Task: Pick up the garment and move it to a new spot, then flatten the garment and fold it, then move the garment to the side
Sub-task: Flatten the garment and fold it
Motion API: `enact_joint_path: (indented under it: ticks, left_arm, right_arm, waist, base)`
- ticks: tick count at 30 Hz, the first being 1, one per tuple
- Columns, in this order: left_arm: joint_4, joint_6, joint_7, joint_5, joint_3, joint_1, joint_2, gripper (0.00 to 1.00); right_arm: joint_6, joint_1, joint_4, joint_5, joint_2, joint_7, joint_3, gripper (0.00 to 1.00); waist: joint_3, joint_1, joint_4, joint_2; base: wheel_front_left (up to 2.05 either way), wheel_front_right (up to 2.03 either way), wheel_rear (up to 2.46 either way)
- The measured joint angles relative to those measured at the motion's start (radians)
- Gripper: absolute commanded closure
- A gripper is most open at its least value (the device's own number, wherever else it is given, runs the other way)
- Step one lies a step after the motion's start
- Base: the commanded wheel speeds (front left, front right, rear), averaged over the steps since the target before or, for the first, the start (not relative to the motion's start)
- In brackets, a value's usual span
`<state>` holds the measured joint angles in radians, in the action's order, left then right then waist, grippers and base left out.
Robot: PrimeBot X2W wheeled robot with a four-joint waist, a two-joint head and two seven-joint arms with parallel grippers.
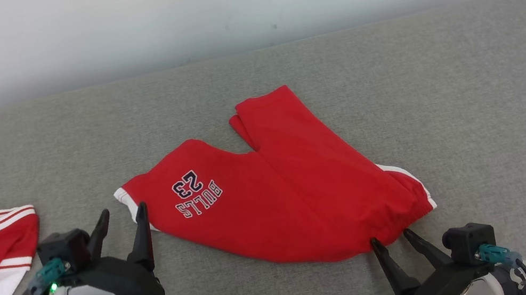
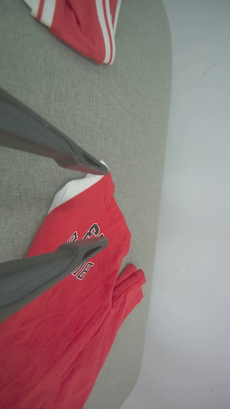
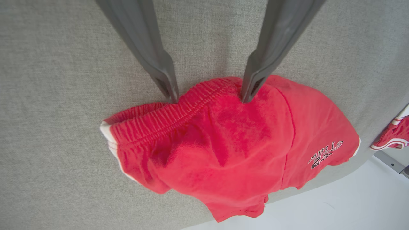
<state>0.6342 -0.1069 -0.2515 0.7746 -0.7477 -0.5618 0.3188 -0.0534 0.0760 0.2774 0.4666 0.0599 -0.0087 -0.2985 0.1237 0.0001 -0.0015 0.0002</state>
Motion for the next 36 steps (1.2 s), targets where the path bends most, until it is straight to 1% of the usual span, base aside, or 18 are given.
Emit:
enact_joint_path:
  ticks: [5,16,17,18,19,20,26,28,30,34,36]
  left_arm:
    - [-0.045,-0.007,0.000,-0.007,0.044,0.065,0.000,0.00]
    - [-0.156,-0.016,0.000,-0.061,0.127,0.194,0.001,0.00]
    - [-0.168,-0.016,0.000,-0.064,0.137,0.205,0.001,0.00]
    - [-0.177,-0.016,0.000,-0.067,0.145,0.215,0.000,0.00]
    - [-0.188,-0.016,0.000,-0.072,0.157,0.228,0.002,0.00]
    - [-0.198,-0.016,0.000,-0.075,0.165,0.238,0.003,0.00]
    - [-0.254,-0.017,0.000,-0.119,0.209,0.267,-0.009,0.00]
    - [-0.264,-0.017,0.000,-0.128,0.225,0.285,-0.011,0.00]
    - [-0.271,-0.017,0.000,-0.141,0.226,0.291,-0.019,0.00]
    - [-0.297,-0.017,0.000,-0.162,0.227,0.291,-0.044,0.00]
    - [-0.302,-0.017,0.000,-0.181,0.226,0.291,-0.049,0.00]
  right_arm:
    - [-0.008,0.007,0.028,0.011,0.000,0.003,0.009,0.00]
    - [-0.010,0.033,0.091,0.053,-0.002,0.008,0.030,0.00]
    - [-0.010,0.039,0.098,0.061,-0.002,0.008,0.030,0.03]
    - [-0.010,0.043,0.108,0.063,-0.002,0.008,0.030,0.36]
    - [-0.010,0.047,0.117,0.065,-0.003,0.008,0.028,0.78]
    - [-0.009,0.053,0.127,0.068,-0.003,0.008,0.026,1.00]
    - [-0.008,0.076,0.173,0.069,-0.002,0.007,0.025,1.00]
    - [-0.007,0.110,0.172,0.060,0.012,0.007,0.028,1.00]
    - [-0.002,0.154,0.168,0.053,0.051,0.002,0.045,1.00]
    - [0.002,0.262,0.155,0.018,0.157,0.000,0.083,1.00]
    - [0.011,0.322,0.149,0.001,0.187,0.001,0.088,1.00]
  waist:
    - [-0.011,0.0000,0.024,-0.0001]
    - [-0.042,-0.0001,0.063,-0.0001]
    - [-0.044,0.0000,0.066,-0.0001]
    - [-0.046,-0.0001,0.069,-0.0001]
    - [-0.048,-0.0001,0.071,-0.0001]
    - [-0.050,0.0000,0.072,-0.0001]
    - [-0.056,-0.0001,0.087,-0.0001]
    - [-0.057,0.0000,0.090,-0.0001]
    - [-0.057,-0.0001,0.095,-0.0001]
    - [-0.058,0.0000,0.109,-0.0001]
    - [-0.060,0.0000,0.118,-0.0001]
  base:
    - [0.00,0.00,0.00]
    - [0.00,0.00,0.00]
    - [0.00,0.00,0.00]
    - [0.00,0.00,0.00]
    - [0.00,0.00,0.00]
    - [0.00,0.00,0.00]
    - [0.00,0.00,0.00]
    - [0.00,0.00,0.00]
    - [0.00,0.00,0.00]
    - [0.00,0.00,0.00]
    - [0.00,0.00,0.00]
